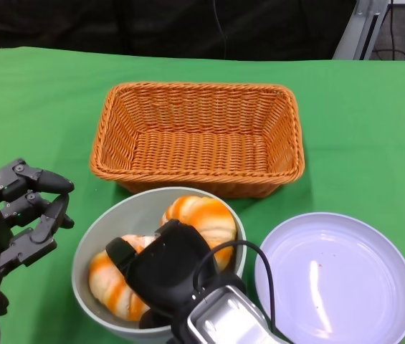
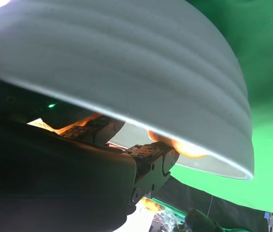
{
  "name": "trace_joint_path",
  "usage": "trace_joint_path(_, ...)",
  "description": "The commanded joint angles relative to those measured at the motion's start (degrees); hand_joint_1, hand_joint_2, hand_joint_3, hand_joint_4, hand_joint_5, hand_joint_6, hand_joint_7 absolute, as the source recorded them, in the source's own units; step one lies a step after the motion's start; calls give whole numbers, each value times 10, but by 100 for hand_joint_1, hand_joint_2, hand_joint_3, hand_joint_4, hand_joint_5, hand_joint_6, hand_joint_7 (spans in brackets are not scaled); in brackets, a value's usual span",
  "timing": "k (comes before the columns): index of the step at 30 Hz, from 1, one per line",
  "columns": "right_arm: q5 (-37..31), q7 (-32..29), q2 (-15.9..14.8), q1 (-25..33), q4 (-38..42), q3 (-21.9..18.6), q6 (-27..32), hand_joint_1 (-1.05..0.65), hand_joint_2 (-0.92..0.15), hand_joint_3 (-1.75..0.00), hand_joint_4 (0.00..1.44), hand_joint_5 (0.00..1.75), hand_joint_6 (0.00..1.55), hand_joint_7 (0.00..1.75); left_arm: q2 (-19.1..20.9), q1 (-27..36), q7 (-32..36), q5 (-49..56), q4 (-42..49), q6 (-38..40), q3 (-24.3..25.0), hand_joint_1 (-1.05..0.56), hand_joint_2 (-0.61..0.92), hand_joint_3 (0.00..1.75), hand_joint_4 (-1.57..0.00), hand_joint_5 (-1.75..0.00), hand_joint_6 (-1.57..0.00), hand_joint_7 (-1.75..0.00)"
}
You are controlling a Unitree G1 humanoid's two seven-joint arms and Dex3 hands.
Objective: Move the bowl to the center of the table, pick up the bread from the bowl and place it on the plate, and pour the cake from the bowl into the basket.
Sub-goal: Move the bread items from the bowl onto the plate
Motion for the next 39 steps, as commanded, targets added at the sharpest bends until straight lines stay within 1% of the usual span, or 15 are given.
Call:
trace_joint_path(1, 13, 24, -11, -1, 20, -4, 5, -67, -92, -14, 71, 18, 57, 5, 8, 4, -4, -2, 6, -13, 4, -14, 67, 71, -76, -143, -78, -114)
trace_joint_path(3, 22, 34, -13, -6, 19, -6, 2, -64, -92, -7, 73, 19, 60, 4, 7, 4, 1, 1, 5, -14, 3, -13, 66, 71, -76, -143, -78, -113)
trace_joint_path(9, 44, 47, -17, -15, 20, -8, -1, -63, -90, -1, 80, 24, 62, 2, 6, 4, 1, -3, 4, -9, 4, -13, 65, 73, -76, -143, -78, -112)
trace_joint_path(10, 48, 43, -18, -16, 20, -9, -3, -61, -89, -1, 72, 57, 65, 1, 6, 3, -1, -4, 5, -11, 4, -13, 65, 73, -76, -144, -78, -112)
trace_joint_path(11, 52, 41, -21, -16, 20, -8, -7, -60, -88, 0, 65, 77, 67, 1, 6, 3, -1, -5, 6, -11, 4, -13, 65, 73, -76, -144, -78, -112)
trace_joint_path(13, 61, 32, -25, -17, 19, -9, -14, -57, -87, 0, 63, 87, 69, 0, 6, 2, -2, -6, 6, -11, 4, -12, 65, 74, -76, -144, -79, -112)
trace_joint_path(17, 79, 4, -27, -15, 23, -14, -20, -49, -84, 0, 71, 98, 75, 2, 6, 1, -1, -4, 10, -15, 4, -11, 64, 76, -77, -145, -80, -112)
trace_joint_path(18, 85, -3, -25, -15, 26, -16, -20, -44, -83, 0, 76, 107, 84, 4, 7, 1, 0, -2, 12, -18, 4, -10, 63, 77, -77, -145, -80, -112)
trace_joint_path(20, 107, -26, -22, -11, 32, -25, -23, -39, -82, 0, 78, 112, 92, 5, 9, -1, -1, 1, 16, -23, 4, -8, 63, 80, -77, -145, -80, -112)
trace_joint_path(22, 123, -44, -21, -9, 36, -30, -27, -36, -80, 0, 80, 112, 100, 5, 9, -1, -2, 1, 17, -25, 4, -8, 61, 85, -78, -144, -80, -112)
trace_joint_path(26, 148, -82, -19, -6, 49, -38, -30, -35, -84, -1, 74, 119, 99, 2, 9, -2, -2, -1, 20, -26, 4, -10, 58, 88, -79, -144, -81, -113)
trace_joint_path(28, 163, -96, -21, -6, 52, -41, -34, -32, -87, -2, 69, 114, 97, 1, 8, -2, 0, 1, 20, -27, 3, -10, 57, 87, -79, -144, -81, -113)
trace_joint_path(30, 175, -111, -23, -8, 56, -45, -39, -31, -90, -1, 70, 96, 93, 0, 8, -1, 0, 3, 22, -29, 3, -10, 57, 87, -78, -144, -80, -112)
trace_joint_path(31, 180, -118, -24, -8, 58, -46, -41, -31, -91, -1, 71, 92, 93, 0, 8, -1, 0, 3, 22, -30, 3, -10, 57, 87, -78, -143, -80, -112)
trace_joint_path(39, 236, -183, -27, -8, 67, -70, -79, -28, -92, -17, 73, 84, 91, 1, 8, 0, 5, 7, 20, -28, 2, -13, 58, 84, -78, -144, -80, -113)
